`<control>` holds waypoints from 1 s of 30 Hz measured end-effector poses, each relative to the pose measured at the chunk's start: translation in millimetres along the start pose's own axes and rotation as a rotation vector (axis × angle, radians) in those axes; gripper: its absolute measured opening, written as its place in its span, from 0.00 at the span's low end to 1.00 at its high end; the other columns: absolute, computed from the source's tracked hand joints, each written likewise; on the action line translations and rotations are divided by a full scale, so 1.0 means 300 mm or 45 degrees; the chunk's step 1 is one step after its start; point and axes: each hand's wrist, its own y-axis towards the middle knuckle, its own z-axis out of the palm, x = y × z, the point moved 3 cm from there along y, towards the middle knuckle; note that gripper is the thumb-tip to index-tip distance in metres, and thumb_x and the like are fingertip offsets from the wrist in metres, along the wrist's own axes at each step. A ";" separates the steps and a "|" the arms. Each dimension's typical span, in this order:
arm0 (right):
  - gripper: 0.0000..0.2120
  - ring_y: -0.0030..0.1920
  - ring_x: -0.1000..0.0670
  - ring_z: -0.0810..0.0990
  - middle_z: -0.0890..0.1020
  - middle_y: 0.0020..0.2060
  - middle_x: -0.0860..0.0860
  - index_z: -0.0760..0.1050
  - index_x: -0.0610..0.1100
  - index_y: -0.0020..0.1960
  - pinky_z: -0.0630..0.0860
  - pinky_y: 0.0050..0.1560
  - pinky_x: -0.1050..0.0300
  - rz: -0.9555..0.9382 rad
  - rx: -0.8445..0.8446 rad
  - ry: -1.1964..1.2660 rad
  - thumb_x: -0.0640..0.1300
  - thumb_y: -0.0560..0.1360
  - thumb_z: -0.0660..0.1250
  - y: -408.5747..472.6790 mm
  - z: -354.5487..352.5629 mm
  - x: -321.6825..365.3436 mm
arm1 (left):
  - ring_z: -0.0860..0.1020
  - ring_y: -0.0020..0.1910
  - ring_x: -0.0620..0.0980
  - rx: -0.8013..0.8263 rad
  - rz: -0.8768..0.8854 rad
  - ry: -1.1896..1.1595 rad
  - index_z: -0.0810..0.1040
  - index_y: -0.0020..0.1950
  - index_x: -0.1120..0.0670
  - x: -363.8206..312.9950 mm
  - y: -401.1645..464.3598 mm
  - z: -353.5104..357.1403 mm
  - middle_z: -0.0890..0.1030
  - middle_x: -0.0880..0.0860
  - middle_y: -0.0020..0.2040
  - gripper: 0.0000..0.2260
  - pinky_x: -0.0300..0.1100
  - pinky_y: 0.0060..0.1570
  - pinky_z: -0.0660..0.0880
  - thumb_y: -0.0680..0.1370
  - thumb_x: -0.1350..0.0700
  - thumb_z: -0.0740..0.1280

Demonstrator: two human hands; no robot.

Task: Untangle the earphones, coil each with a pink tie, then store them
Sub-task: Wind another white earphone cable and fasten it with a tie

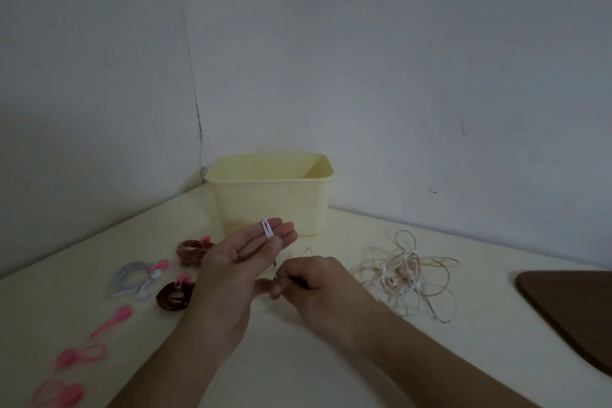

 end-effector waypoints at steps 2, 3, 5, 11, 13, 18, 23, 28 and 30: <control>0.11 0.31 0.58 0.74 0.77 0.28 0.62 0.82 0.47 0.46 0.66 0.33 0.65 -0.002 0.028 0.020 0.41 0.83 0.63 -0.002 0.000 0.005 | 0.85 0.59 0.47 -0.008 0.008 0.032 0.82 0.63 0.56 0.003 -0.003 0.000 0.88 0.50 0.58 0.13 0.42 0.30 0.71 0.80 0.65 0.68; 0.11 0.30 0.58 0.74 0.77 0.27 0.65 0.82 0.47 0.45 0.66 0.33 0.66 0.002 0.046 0.028 0.40 0.82 0.63 -0.003 0.000 0.008 | 0.85 0.58 0.46 -0.013 0.009 0.057 0.82 0.63 0.56 0.004 -0.004 0.001 0.88 0.50 0.57 0.12 0.42 0.29 0.70 0.80 0.65 0.69; 0.12 0.29 0.57 0.73 0.77 0.26 0.64 0.83 0.49 0.43 0.66 0.32 0.65 -0.001 0.051 0.028 0.40 0.82 0.64 -0.005 -0.002 0.015 | 0.86 0.56 0.46 -0.025 0.017 0.151 0.83 0.61 0.55 0.009 -0.003 0.000 0.88 0.50 0.55 0.12 0.40 0.26 0.70 0.80 0.65 0.70; 0.09 0.32 0.55 0.75 0.79 0.30 0.54 0.81 0.48 0.40 0.74 0.38 0.54 0.067 -0.242 0.029 0.47 0.78 0.70 0.006 -0.057 0.004 | 0.85 0.44 0.48 0.021 -0.044 0.312 0.87 0.55 0.55 0.035 0.007 -0.001 0.89 0.54 0.48 0.08 0.45 0.31 0.81 0.81 0.63 0.69; 0.09 0.32 0.56 0.77 0.80 0.29 0.56 0.81 0.49 0.38 0.74 0.36 0.59 0.099 -0.334 0.010 0.48 0.76 0.73 0.005 -0.081 -0.001 | 0.84 0.42 0.45 0.055 -0.029 0.373 0.88 0.52 0.55 0.032 0.005 0.006 0.88 0.53 0.45 0.09 0.45 0.29 0.80 0.82 0.63 0.68; 0.11 0.26 0.58 0.72 0.77 0.24 0.58 0.78 0.45 0.39 0.67 0.30 0.67 0.148 -0.379 0.172 0.44 0.76 0.77 0.004 -0.128 -0.015 | 0.85 0.41 0.52 0.210 -0.067 0.436 0.88 0.50 0.59 0.022 -0.005 0.025 0.86 0.58 0.42 0.16 0.43 0.28 0.74 0.86 0.60 0.60; 0.09 0.30 0.56 0.73 0.81 0.29 0.49 0.80 0.44 0.39 0.70 0.34 0.61 0.124 -0.362 0.334 0.42 0.76 0.77 0.016 -0.133 -0.034 | 0.79 0.37 0.53 0.326 -0.249 0.215 0.84 0.52 0.67 0.020 -0.008 0.027 0.81 0.60 0.39 0.14 0.43 0.29 0.70 0.84 0.60 0.62; 0.12 0.32 0.57 0.71 0.76 0.31 0.48 0.80 0.41 0.39 0.69 0.37 0.63 0.071 -0.374 0.521 0.42 0.81 0.71 0.022 -0.140 -0.053 | 0.78 0.36 0.49 0.413 -0.299 0.052 0.86 0.50 0.64 0.008 -0.023 0.036 0.80 0.57 0.40 0.11 0.39 0.28 0.70 0.79 0.58 0.67; 0.15 0.30 0.58 0.69 0.73 0.27 0.57 0.79 0.44 0.37 0.67 0.37 0.59 0.108 -0.316 0.552 0.42 0.83 0.68 0.026 -0.112 -0.065 | 0.83 0.41 0.48 0.350 -0.253 -0.116 0.86 0.53 0.62 -0.007 -0.020 0.036 0.84 0.57 0.46 0.11 0.38 0.28 0.72 0.79 0.59 0.66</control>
